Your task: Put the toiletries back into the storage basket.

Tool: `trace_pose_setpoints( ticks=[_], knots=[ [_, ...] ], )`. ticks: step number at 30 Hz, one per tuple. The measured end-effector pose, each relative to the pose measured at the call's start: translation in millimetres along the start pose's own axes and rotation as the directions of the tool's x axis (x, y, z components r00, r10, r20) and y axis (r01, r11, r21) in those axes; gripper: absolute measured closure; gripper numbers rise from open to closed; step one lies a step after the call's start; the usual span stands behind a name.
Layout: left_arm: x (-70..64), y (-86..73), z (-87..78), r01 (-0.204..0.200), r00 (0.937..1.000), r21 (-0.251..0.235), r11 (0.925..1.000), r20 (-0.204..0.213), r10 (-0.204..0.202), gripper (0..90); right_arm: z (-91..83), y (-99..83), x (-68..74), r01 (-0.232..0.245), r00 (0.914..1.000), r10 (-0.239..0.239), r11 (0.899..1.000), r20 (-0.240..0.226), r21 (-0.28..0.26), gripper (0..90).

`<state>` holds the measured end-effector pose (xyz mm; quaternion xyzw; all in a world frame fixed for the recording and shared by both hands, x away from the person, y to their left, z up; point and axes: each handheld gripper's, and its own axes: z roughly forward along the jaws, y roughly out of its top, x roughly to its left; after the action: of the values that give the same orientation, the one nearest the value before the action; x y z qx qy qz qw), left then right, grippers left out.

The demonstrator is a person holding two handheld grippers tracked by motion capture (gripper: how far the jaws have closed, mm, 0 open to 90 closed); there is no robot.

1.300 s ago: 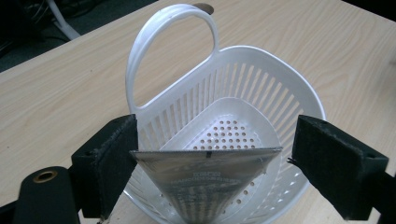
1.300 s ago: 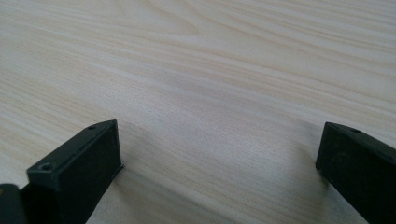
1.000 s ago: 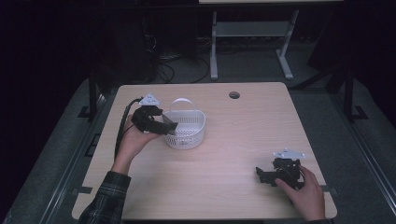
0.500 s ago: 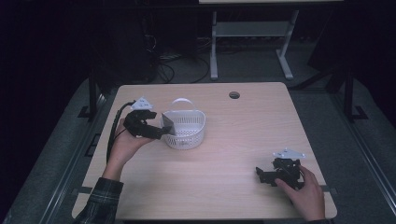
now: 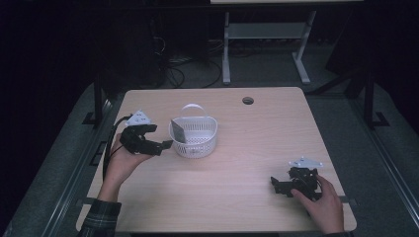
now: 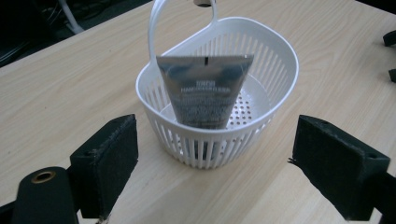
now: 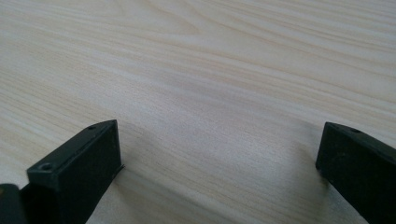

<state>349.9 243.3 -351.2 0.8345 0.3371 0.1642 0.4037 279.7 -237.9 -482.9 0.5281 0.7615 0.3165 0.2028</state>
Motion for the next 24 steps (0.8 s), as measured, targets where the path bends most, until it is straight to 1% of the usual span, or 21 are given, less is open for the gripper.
trace_pose_setpoints(
  ticks=[3, 5, 8, 9, 14, 20, 22, 24],
  knots=[
    [-0.9, -7.1, -3.0, -0.004, 1.0000, 0.003, 1.0000, -0.001, 0.004, 13.6, 0.1, 0.0, 0.2, -0.003, 1.0000, 0.003, 1.000, 0.000, -0.001, 0.0],
    [-2.0, -10.8, -5.1, 0.004, 1.0000, -0.001, 1.0000, -0.002, -0.004, 13.6, 0.1, 0.0, 0.2, -0.003, 1.0000, 0.003, 1.000, 0.001, -0.001, 0.0],
    [-3.5, -15.1, -7.1, 0.006, 1.0000, -0.006, 1.0000, -0.002, -0.006, 13.8, 0.1, 0.0, 0.1, -0.002, 1.0000, 0.002, 1.000, 0.001, -0.001, 0.0],
    [-4.5, -17.7, -8.8, -0.003, 1.0000, 0.001, 1.0000, -0.003, 0.003, 13.8, 0.1, 0.0, 0.2, -0.002, 1.0000, 0.002, 1.000, 0.001, -0.001, 0.0],
    [-9.2, -26.5, -13.2, -0.008, 1.0000, -0.007, 0.9999, -0.004, 0.008, 14.0, 0.1, 0.0, 0.1, -0.002, 1.0000, 0.002, 1.000, 0.001, 0.000, 0.0],
    [-14.7, -43.5, -10.5, -0.018, 0.9998, 0.009, 0.9998, -0.006, 0.018, 14.2, 0.1, 0.0, 0.1, -0.002, 1.0000, 0.002, 1.000, 0.001, 0.000, 0.0],
    [-16.4, -47.8, -9.7, -0.022, 0.9998, 0.019, 0.9996, -0.003, 0.022, 14.2, 0.1, 0.0, 0.1, -0.001, 1.0000, 0.001, 1.000, 0.001, -0.001, 0.0],
    [-17.7, -51.8, -9.8, -0.026, 0.9996, 0.019, 0.9995, -0.002, 0.026, 14.2, 0.1, 0.0, 0.1, -0.002, 1.0000, 0.002, 1.000, 0.001, -0.001, 0.0]
  ],
)
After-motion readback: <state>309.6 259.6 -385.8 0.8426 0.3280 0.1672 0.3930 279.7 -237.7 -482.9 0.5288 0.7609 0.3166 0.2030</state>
